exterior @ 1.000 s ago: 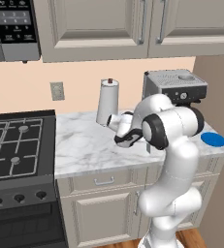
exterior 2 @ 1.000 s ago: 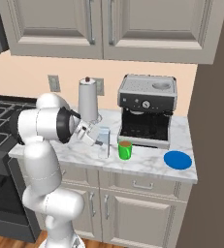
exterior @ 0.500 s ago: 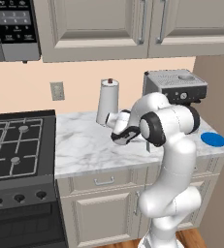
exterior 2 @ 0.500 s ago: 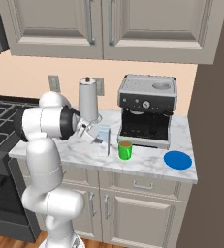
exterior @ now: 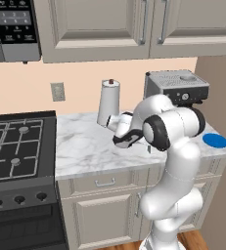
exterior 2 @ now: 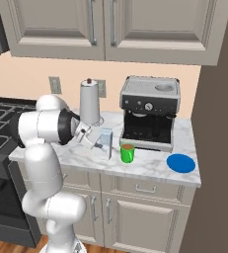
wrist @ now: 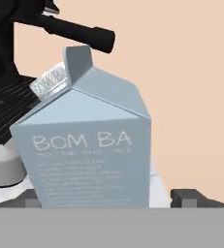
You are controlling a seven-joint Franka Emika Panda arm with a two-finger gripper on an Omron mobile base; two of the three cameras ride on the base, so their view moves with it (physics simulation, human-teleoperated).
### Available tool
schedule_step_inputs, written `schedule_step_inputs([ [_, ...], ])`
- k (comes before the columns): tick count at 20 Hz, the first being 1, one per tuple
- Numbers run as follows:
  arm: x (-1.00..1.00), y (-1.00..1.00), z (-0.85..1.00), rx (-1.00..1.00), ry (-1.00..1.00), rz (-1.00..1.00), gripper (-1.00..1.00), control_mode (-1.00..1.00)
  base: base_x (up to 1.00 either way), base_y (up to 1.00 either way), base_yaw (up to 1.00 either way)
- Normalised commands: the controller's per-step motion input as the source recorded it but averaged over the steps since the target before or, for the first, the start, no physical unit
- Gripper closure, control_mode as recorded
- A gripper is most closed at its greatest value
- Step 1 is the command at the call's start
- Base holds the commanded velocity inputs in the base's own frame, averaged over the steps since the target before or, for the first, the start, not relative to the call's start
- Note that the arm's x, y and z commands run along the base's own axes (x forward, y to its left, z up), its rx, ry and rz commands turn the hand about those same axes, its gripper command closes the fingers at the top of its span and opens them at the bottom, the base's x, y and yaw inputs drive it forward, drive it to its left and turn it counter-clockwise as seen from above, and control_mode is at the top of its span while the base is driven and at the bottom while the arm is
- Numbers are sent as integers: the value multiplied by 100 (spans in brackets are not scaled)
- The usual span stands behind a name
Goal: Take a sugar cube from the saucer and place it inside the coffee. Then, grab milk from the fridge and place it next to the coffee on the counter to sweeten the coffee.
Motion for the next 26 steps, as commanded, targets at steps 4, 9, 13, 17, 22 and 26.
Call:
schedule_step_inputs([
  [4, -14, 9, 0, 0, -11, 0, -100, -100, 0, 0, 0],
  [9, -19, 37, 0, -2, -14, 0, -100, -100, 0, 0, 0],
  [13, -12, 37, 0, -3, -13, 0, -100, -100, 0, 0, 0],
  [17, 0, 32, 0, -4, -14, 0, -100, -100, 0, 0, 0],
  [22, -50, 60, 1, -10, -25, 0, -100, -100, 0, 0, 0],
  [26, -100, 14, 8, -10, -66, 0, -100, -100, 0, 0, 0],
])
